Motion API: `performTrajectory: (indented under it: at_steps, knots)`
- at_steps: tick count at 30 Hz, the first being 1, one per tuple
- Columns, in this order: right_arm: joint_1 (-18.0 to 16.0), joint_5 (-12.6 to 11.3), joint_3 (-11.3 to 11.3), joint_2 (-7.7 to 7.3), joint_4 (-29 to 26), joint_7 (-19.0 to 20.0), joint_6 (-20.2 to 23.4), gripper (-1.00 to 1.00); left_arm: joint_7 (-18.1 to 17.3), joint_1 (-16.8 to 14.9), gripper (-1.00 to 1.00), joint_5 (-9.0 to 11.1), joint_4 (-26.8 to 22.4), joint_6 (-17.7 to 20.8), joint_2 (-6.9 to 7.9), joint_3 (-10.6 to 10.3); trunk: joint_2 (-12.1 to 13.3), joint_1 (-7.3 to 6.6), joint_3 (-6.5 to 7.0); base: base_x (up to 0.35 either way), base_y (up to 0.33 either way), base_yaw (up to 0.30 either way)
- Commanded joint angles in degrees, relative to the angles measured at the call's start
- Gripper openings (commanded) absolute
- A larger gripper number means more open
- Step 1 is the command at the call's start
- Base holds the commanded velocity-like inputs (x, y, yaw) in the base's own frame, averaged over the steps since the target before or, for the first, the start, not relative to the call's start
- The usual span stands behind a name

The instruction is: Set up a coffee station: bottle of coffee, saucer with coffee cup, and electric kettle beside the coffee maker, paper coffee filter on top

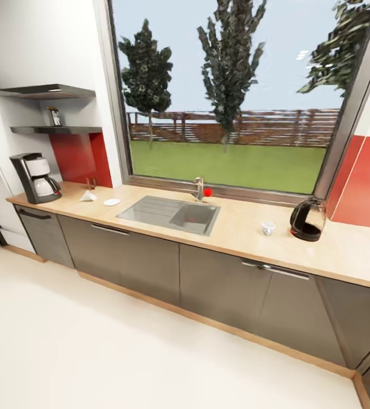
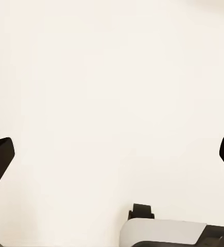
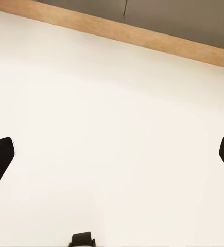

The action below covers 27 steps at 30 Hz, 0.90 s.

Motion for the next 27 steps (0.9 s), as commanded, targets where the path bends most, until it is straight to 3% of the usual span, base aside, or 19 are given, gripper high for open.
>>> performTrajectory:
  at_steps: [1, 15, 27]
  knots:
    - [0.0, 0.6, -0.3, 0.04, 0.0, 0.0, -0.2, 1.00, 0.0, -0.1, 1.00, 0.1, 0.1, -0.2, -0.01, 0.1, -0.1, 0.06, -0.13, 0.255, 0.047, 0.278]
    - [0.0, 0.6, -0.3, 0.04, 0.0, 0.0, -0.2, 1.00, 0.1, -0.1, 1.00, 0.1, 0.1, -0.2, -0.01, 0.1, -0.1, 0.06, -0.13, 0.307, 0.080, 0.271]
    - [0.0, 0.6, -0.2, 0.04, 0.0, 0.0, -0.2, 1.00, 0.1, -0.1, 1.00, 0.1, 0.1, -0.2, -0.01, 0.1, -0.1, 0.06, -0.13, 0.307, 0.154, 0.055]
